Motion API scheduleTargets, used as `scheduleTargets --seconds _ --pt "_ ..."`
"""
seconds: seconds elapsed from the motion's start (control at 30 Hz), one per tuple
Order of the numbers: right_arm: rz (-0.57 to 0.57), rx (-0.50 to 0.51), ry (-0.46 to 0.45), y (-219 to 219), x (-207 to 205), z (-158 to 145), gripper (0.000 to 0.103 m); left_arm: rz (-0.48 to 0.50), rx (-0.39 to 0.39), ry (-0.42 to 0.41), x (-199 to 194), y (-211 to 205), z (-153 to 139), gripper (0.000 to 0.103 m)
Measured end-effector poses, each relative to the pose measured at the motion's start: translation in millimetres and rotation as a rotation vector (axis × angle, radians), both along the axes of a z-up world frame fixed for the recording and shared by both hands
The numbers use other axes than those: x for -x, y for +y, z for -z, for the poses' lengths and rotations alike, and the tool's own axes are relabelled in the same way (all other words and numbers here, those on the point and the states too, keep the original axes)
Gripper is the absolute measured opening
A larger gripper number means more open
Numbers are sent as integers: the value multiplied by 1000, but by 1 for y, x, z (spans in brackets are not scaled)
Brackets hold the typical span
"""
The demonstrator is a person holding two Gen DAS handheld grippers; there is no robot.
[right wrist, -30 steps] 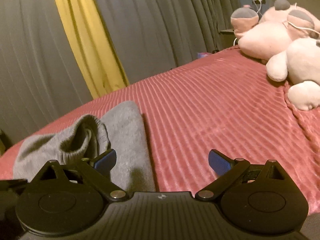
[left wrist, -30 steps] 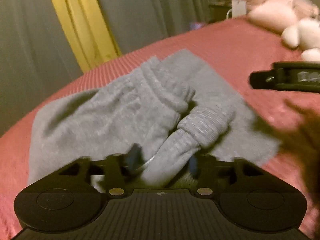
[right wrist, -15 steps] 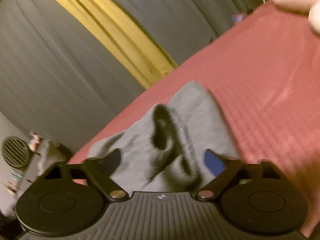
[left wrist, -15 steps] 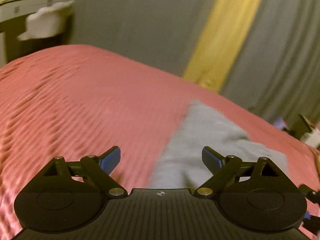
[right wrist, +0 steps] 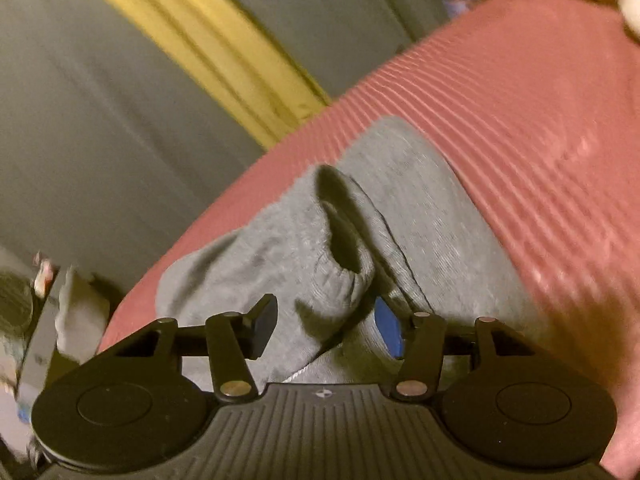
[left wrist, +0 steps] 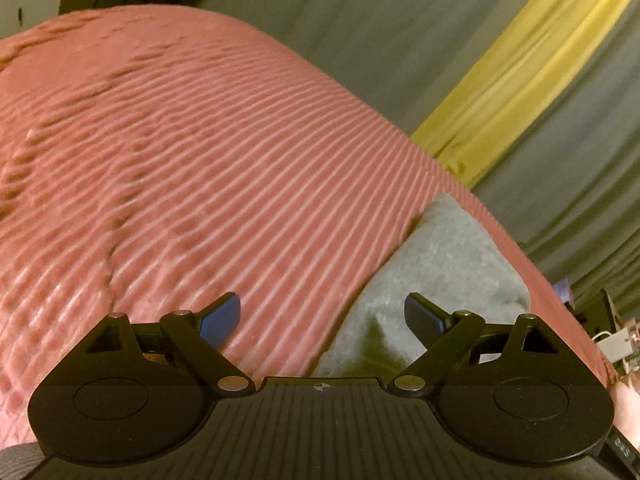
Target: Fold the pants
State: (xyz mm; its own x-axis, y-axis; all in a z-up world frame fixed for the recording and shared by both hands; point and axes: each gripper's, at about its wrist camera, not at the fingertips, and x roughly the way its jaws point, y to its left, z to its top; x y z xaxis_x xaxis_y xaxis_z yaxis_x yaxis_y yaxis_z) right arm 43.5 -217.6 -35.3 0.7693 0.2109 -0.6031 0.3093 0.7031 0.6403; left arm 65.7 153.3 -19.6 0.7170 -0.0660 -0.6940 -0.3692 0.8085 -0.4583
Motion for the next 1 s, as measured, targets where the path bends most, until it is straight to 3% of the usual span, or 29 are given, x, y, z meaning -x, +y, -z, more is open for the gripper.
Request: scheduleTargets --seconds 0.03,0.1,0.17,0.33,0.4,0.5,0.6,0.63,0.67,0.73,0.83,1.0 --pt "16 -10 -2 1 -3 3 55 0 6 6 0 2 1 93" --pt "29 -29 2 2 -11 7 35 -9 11 17 -1 4 3 93" --pt "53 -70 26 -1 -15 10 28 -15 15 17 0 5 2 93" --pt "92 -153 -38 -15 9 0 24 -21 37 9 3 7 0 94" --pt "94 -168 -9 -22 15 4 25 -24 43 18 1 7 1 94" --pt "31 -117 52 -23 9 16 29 -21 39 48 -4 5 5 94" --pt "16 -128 43 -29 8 9 64 -20 38 48 -4 6 4 94" --pt "23 -112 45 -32 9 5 85 -22 38 42 -3 6 4 94" --pt "48 -69 68 -32 9 0 89 -24 37 39 -3 6 4 94" --pt "55 -67 60 -37 12 1 89 -22 31 44 -4 4 5 94" --pt "5 -221 92 -45 12 18 86 -11 19 55 -7 1 6 94" --pt "-51 -314 122 -46 -3 39 86 11 -7 62 -9 -4 5 94"
